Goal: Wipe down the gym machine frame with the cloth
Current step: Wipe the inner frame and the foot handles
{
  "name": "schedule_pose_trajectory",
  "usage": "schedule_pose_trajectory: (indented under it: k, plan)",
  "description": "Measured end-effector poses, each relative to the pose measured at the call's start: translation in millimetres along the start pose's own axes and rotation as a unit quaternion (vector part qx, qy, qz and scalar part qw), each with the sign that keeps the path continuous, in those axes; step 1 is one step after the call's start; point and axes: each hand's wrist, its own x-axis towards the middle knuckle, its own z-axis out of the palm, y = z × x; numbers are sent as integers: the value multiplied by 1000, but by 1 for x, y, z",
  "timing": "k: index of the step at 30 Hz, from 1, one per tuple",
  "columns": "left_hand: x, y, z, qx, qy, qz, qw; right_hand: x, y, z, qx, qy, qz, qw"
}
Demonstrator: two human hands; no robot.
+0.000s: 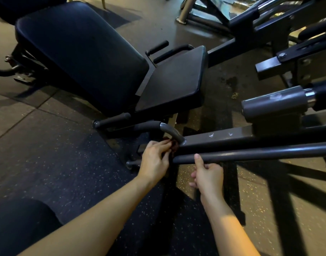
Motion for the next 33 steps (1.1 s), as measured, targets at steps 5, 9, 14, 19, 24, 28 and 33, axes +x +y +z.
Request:
schedule_pose_trajectory:
  k: [5, 9, 14, 19, 24, 28, 33]
  plan:
    - [2, -14, -19, 68, -16, -39, 997, -5, -3, -5, 0, -22, 5, 1000]
    - [-18, 14, -29, 61, -63, 50, 995, -23, -12, -27, -6, -31, -5, 999]
    - [-25, 63, -24, 28, -39, 114, 992, -37, -27, -74, -159, 106, -136, 972]
    - [12, 94, -12, 33, 13, 109, 993, -39, -32, -101, -362, 266, -293, 844]
    - [0, 93, 12, 27, -6, 53, 998, -34, -31, -119, -455, 301, -279, 790]
    - [-7, 143, 29, -67, 0, 73, 995, -36, -26, -125, -513, 285, -282, 759]
    - [-4, 141, 30, -2, -34, 126, 991, -28, -30, -134, -541, 278, -336, 719]
